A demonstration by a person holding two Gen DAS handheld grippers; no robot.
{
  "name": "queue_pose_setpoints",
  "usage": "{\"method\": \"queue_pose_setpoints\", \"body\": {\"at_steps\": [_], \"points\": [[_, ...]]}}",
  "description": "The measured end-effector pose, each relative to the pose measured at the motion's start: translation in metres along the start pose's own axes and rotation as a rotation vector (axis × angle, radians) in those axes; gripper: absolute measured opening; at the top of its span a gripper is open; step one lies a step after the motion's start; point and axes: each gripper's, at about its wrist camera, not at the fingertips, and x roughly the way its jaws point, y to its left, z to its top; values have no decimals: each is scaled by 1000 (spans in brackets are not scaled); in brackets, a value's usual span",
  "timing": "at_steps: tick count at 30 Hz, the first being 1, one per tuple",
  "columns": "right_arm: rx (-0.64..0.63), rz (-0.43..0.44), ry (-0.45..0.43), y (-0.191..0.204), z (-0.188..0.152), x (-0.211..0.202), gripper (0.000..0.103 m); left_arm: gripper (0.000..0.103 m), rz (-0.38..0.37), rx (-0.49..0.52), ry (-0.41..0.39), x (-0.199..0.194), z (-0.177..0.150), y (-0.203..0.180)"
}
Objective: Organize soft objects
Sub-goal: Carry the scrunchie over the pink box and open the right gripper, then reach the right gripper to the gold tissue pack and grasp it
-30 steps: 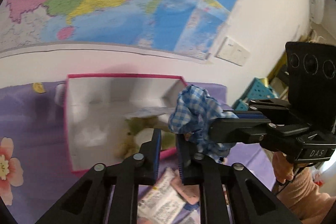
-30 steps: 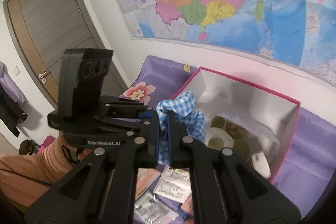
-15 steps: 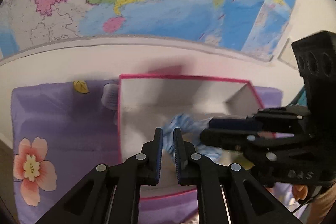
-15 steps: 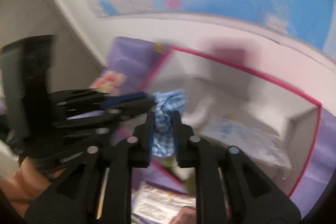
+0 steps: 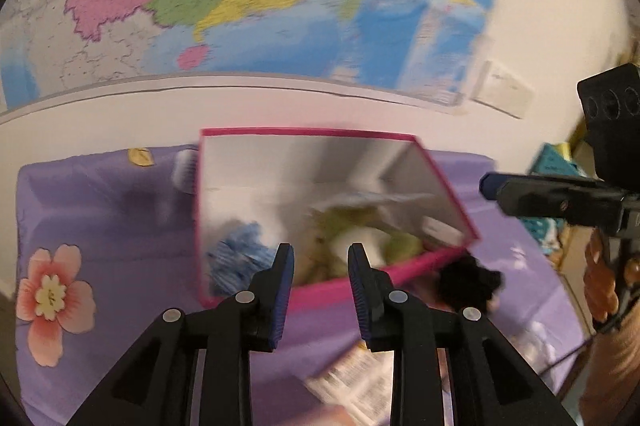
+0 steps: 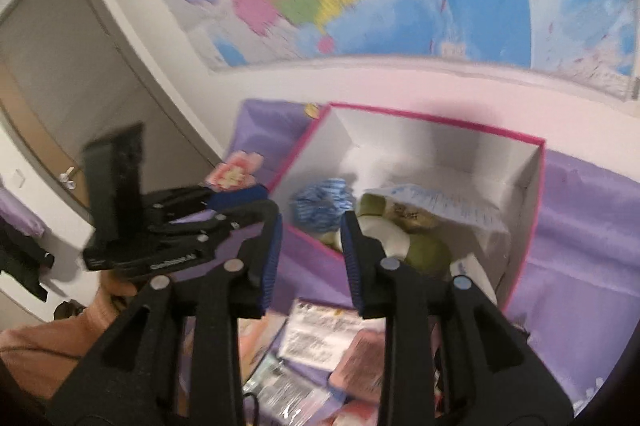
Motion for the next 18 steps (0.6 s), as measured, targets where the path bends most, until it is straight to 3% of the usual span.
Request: {"method": "queue_pose_setpoints", "body": {"at_steps": [5, 9, 14, 18], "points": [[-19, 47, -79, 20, -37, -48, 33, 28, -110, 51, 32, -16, -28, -29], [-53, 70, -102, 31, -86, -77, 33, 28, -193, 106, 52, -31, -60, -55], [-25, 83, -42, 30, -150, -80, 34, 28, -279, 181, 72, -55, -107, -81], [39, 86, 78, 25, -196, -53, 34, 28, -302, 167, 152, -57, -141, -88]]}}
